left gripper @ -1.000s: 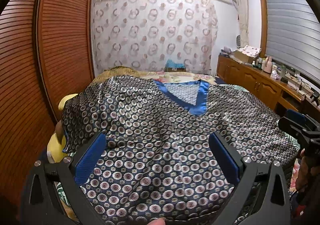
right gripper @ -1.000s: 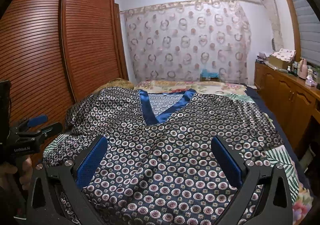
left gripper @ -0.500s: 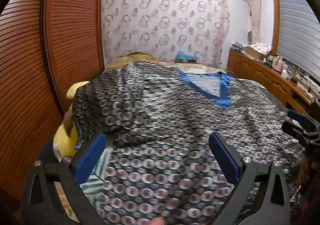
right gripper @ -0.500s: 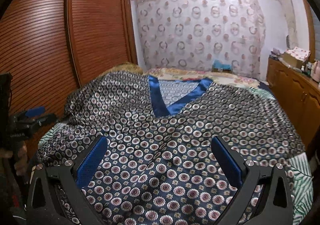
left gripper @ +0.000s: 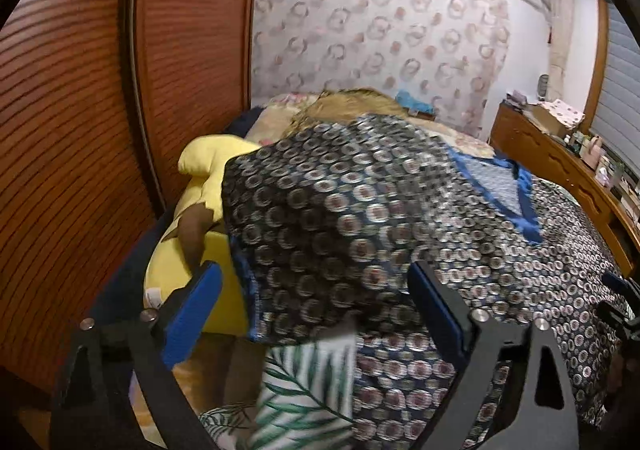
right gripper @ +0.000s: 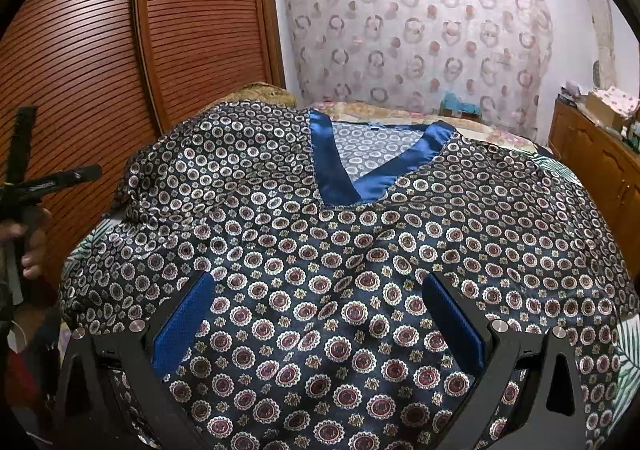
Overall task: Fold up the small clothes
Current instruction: 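Grasp the shirt's side edge and sleeve with the left gripper and lift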
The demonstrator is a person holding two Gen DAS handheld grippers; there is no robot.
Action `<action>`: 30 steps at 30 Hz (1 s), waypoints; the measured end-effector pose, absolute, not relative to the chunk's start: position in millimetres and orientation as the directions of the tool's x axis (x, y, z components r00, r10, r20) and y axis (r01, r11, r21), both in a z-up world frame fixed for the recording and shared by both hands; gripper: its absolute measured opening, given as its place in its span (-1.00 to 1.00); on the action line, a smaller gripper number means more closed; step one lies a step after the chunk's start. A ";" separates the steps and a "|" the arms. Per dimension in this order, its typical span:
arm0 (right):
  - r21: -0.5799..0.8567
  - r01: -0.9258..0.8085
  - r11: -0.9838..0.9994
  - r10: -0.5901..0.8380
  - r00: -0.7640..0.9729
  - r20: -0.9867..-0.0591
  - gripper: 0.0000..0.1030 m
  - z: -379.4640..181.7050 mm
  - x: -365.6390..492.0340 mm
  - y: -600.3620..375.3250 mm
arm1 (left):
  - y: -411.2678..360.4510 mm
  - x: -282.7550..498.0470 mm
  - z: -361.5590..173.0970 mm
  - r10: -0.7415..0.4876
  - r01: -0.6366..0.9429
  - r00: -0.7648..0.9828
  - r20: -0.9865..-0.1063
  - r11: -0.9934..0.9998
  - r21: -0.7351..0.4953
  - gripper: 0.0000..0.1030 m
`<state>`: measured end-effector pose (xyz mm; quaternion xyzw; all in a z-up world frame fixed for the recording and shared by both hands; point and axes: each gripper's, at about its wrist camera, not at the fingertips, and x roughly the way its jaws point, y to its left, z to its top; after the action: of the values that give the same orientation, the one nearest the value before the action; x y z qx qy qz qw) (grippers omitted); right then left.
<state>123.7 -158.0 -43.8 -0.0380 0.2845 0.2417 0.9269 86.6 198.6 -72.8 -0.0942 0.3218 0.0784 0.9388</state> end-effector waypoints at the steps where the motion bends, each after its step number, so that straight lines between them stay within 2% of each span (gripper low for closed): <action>1: 0.065 -0.469 0.881 0.425 0.723 -0.544 1.00 -43.2 124.0 -157.8 | 203.6 90.3 -76.5 0.065 -0.200 0.774 -0.630 0.969 -0.146 0.67; 2: 0.063 -0.470 0.880 0.425 0.723 -0.544 1.00 -42.7 124.3 -157.6 | 206.4 92.7 -79.5 0.049 -0.195 0.768 -0.639 0.968 -0.160 0.61; 7: 0.072 -0.470 0.880 0.430 0.723 -0.541 1.00 -44.1 131.0 -157.3 | 221.3 118.5 -102.0 0.034 -0.233 0.684 -0.729 0.957 -0.174 0.58; 11: 0.094 -0.465 0.880 0.439 0.723 -0.534 1.00 -49.8 131.2 -159.8 | 227.4 129.9 -116.0 0.026 -0.254 0.622 -0.782 0.952 -0.170 0.26; 22: 0.124 -0.463 0.878 0.451 0.711 -0.539 1.00 -50.6 133.2 -162.1 | 243.4 123.7 -131.4 -0.076 -0.245 0.596 -0.800 0.931 -0.271 0.16; 24: 0.124 -0.463 0.878 0.451 0.712 -0.538 1.00 -50.6 133.0 -162.1 | 243.5 122.0 -131.2 -0.105 -0.226 0.609 -0.786 0.927 -0.299 -0.13; 26: 0.124 -0.463 0.878 0.452 0.712 -0.538 1.00 -51.1 134.1 -162.8 | 239.9 118.2 -126.9 -0.083 -0.233 0.618 -0.782 0.931 -0.282 -0.56; 28: 0.124 -0.464 0.877 0.452 0.712 -0.537 1.00 -51.2 134.0 -162.7 | 233.5 116.6 -121.7 -0.055 -0.228 0.618 -0.784 0.942 -0.246 -0.81; 30: 0.124 -0.464 0.877 0.453 0.711 -0.538 1.00 -51.5 133.8 -162.5 | 230.0 116.7 -116.4 -0.023 -0.227 0.616 -0.787 0.952 -0.206 -0.86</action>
<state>133.8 -162.5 -51.5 -0.0099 0.2880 0.2479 0.9249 116.7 230.0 -116.4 -0.1441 0.4341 0.0575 0.8874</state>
